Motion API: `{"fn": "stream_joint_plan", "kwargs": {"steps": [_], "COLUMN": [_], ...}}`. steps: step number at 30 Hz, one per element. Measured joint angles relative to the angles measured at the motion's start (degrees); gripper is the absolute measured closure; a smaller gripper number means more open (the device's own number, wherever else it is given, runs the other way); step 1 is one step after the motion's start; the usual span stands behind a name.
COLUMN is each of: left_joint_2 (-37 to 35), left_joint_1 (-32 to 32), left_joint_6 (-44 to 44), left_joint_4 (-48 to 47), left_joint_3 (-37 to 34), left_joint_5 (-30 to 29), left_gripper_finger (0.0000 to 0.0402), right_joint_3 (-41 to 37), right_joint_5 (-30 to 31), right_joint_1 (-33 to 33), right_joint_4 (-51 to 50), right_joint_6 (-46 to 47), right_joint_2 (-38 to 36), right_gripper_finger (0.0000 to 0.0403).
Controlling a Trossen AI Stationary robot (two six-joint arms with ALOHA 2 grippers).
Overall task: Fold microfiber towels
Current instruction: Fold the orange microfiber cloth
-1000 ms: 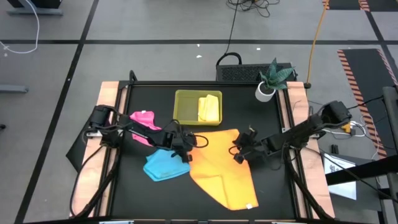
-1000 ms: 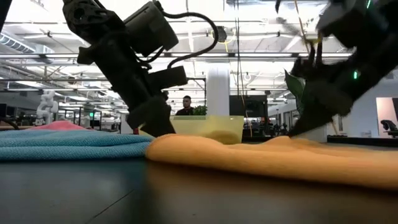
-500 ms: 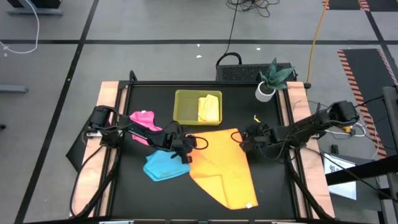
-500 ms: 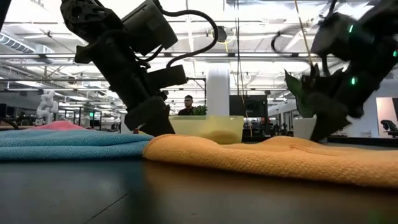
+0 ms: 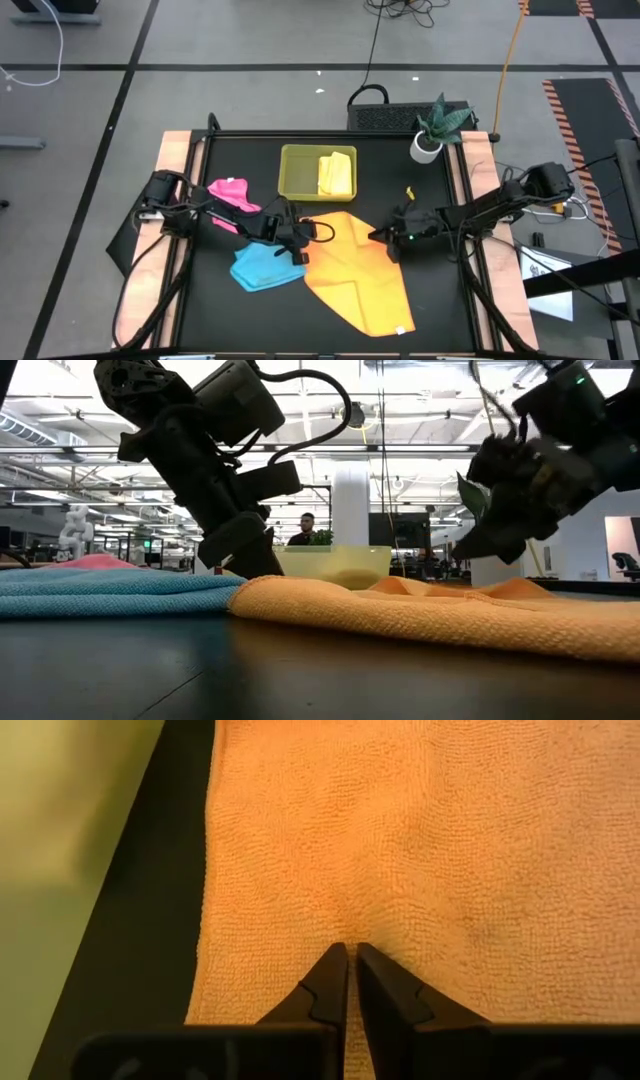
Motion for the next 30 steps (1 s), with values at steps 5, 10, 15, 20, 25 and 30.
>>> {"fn": "stream_joint_plan", "kwargs": {"steps": [5, 10, 15, 20, 25, 30], "left_joint_2": [0.0, 0.0, 0.0, 0.0, 0.0, 0.0], "left_joint_1": [0.0, 0.0, 0.0, 0.0, 0.0, -0.4], "left_joint_6": [-0.2, -0.2, -0.1, -0.1, -0.1, -0.2], "left_joint_4": [0.2, 0.3, 1.4, 1.7, 1.6, 1.3], "left_joint_3": [0.0, 0.0, 0.0, 0.0, 0.0, 0.0], "left_joint_5": [0.0, 0.0, 0.0, 0.0, 0.0, 0.0], "left_gripper_finger": [0.0371, 0.0371, 0.0371, 0.0371, 0.0371, 0.0371], "right_joint_3": [0.0, 1.4, 6.9, 14.6, 18.8, 19.3], "right_joint_5": [1.1, -3.9, 1.4, 4.4, 12.9, 26.3], "right_joint_1": [1.1, 4.5, 9.6, 10.3, 9.3, 7.8], "right_joint_4": [-0.6, -0.9, -2.9, -13.0, -13.6, -20.7], "right_joint_6": [-1.6, -6.1, -11.7, -13.7, -17.9, -12.5], "right_joint_2": [0.0, 0.1, 4.1, 13.9, 20.4, 17.3], "right_gripper_finger": [0.038, 0.038, 0.0382, 0.0391, 0.0399, 0.0402]}}
